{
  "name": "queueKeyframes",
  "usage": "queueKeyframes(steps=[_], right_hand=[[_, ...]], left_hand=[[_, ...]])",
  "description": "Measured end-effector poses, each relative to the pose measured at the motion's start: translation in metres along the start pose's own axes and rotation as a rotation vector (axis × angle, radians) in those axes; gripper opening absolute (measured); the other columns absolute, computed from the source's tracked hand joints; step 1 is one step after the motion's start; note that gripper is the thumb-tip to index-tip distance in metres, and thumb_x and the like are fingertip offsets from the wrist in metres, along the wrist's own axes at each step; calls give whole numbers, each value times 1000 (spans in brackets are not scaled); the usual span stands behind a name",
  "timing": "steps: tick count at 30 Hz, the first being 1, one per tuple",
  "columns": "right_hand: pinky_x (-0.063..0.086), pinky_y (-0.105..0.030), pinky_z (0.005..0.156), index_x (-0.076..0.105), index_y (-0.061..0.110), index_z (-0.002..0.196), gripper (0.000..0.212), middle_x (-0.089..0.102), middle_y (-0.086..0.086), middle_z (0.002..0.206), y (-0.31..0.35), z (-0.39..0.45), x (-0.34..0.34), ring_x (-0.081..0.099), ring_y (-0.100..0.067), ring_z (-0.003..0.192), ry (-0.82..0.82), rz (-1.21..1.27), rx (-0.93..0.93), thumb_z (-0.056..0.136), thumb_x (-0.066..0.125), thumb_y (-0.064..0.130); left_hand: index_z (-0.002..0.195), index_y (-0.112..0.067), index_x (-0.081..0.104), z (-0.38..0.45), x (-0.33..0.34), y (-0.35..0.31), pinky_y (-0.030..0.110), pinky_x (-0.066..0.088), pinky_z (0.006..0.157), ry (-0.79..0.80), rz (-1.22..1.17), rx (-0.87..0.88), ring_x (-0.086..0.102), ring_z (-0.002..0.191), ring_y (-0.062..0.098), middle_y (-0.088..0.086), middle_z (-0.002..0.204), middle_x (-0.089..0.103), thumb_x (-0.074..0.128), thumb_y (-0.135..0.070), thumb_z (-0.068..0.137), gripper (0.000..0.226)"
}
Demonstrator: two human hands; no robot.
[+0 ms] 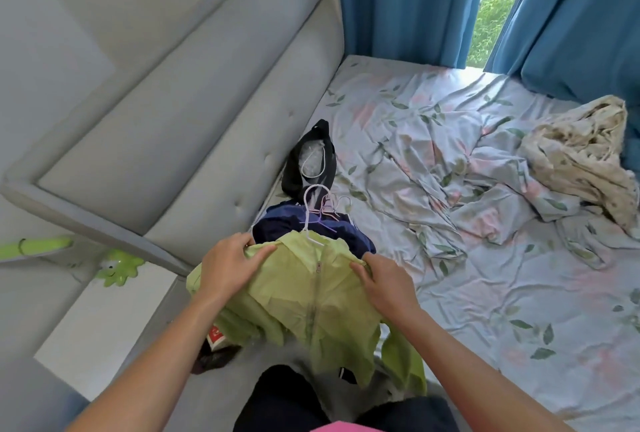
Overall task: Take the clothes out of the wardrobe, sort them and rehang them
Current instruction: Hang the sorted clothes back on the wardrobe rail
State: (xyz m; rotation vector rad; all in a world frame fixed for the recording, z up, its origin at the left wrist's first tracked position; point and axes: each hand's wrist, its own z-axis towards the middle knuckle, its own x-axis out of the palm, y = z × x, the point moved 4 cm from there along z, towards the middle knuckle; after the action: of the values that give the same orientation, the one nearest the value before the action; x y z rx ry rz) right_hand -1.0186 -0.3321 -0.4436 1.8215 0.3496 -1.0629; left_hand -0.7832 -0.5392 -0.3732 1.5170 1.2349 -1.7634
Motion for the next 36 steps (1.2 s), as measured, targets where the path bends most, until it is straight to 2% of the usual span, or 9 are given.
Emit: queueKeyframes(steps=[7,13,19,26,28,30,32,34,36], right_hand=[[49,-40,72,49,26,95,32,52,7,95,-33,73,67,55,-18,86,51,-26,156,104,47,57],[54,-43,81,50,27,107,38,52,3,112,-72,147,149,56,-23,103,145,-106,361,99,48,64],[48,-43,79,49,21,120,48,51,-4,126,-106,217,210,49,-31,120,167,-164,494,98,49,63],[42,-48,94,50,20,124,50,58,-8,130,-147,246,263,45,-31,127,271,-258,572,100,37,62],[36,-48,100,51,20,122,53,59,-7,129,-151,251,272,48,-30,127,295,-343,575,99,37,65],[34,-48,102,52,20,118,53,60,-6,124,-152,255,277,52,-29,124,301,-334,571,97,42,68],[38,-45,97,52,20,111,50,62,-4,116,-152,256,276,58,-28,117,294,-226,572,94,52,67],[45,-41,81,49,22,100,49,64,-1,103,-150,254,272,62,-29,105,275,-87,610,88,60,68],[49,-40,74,51,24,94,56,66,2,95,-143,248,262,64,-28,95,219,-30,643,80,58,78]], left_hand=[[69,-22,50,108,89,39,36,37,57,185,-1,122,54,68,17,-8,67,54,59,-74,90,57],[74,-28,47,193,207,98,41,52,69,411,-11,192,57,80,21,-6,76,57,50,-75,91,50],[83,-16,54,261,297,124,44,45,73,512,18,273,57,97,30,4,91,59,60,-46,102,36],[97,-17,64,290,372,134,49,47,95,657,123,253,46,126,33,8,129,51,55,-48,104,33],[101,-19,64,290,385,143,51,47,98,739,157,219,48,126,38,12,130,52,49,-54,105,38],[94,-22,62,291,390,152,52,48,99,777,163,211,49,122,37,11,122,52,48,-57,105,40],[83,-25,55,291,389,157,52,48,97,768,141,221,49,117,33,6,111,48,52,-57,103,38],[81,-23,52,290,382,158,49,48,95,734,118,239,49,112,29,3,105,46,54,-55,102,38],[82,-21,51,286,371,155,46,47,90,677,95,280,49,107,27,1,103,46,55,-51,103,37]])
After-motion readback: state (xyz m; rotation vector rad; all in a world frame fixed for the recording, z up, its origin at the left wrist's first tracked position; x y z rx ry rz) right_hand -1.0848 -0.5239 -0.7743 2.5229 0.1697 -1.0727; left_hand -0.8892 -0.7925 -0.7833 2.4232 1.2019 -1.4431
